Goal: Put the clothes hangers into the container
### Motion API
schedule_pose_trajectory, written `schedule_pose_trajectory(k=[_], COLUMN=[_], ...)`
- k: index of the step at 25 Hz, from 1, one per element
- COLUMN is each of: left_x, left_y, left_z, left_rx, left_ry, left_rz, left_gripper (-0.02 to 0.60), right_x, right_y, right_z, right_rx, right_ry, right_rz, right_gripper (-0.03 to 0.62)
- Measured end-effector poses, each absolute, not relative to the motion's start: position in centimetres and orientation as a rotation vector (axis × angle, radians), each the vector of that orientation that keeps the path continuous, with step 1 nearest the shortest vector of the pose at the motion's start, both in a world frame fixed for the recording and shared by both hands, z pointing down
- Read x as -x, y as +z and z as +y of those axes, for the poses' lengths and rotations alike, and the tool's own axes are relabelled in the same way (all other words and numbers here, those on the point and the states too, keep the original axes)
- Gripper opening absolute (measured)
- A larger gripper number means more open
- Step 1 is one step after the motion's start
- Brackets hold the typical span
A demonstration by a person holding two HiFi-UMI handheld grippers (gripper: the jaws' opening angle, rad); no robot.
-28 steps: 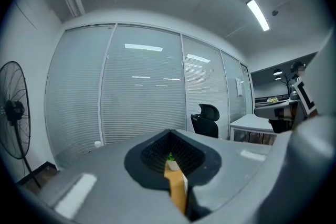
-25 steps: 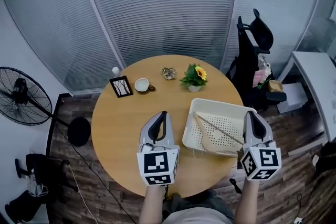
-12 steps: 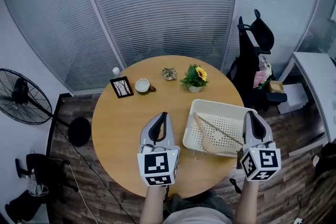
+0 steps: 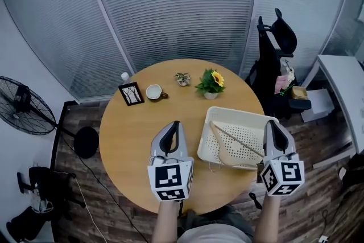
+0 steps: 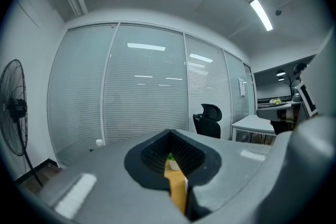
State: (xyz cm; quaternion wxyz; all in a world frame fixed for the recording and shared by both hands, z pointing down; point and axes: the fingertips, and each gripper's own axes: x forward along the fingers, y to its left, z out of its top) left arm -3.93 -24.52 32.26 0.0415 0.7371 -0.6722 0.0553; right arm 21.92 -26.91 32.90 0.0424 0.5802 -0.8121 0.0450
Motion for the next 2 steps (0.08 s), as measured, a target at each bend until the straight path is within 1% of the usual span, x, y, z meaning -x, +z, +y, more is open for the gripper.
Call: schedule_pose_trajectory(k=[2], left_x=[3.87], left_y=[32.30], left_z=[-24.60], left_rx=[-2.257], left_ry=[0.173], left_rz=[-2.056], left_gripper=[0.001], right_x=[-21.99], right_y=[32.94], right_z=[-26.93], right_rx=[-1.776], right_ry=[0.139], right_rz=[-2.482], right_gripper=[0.023])
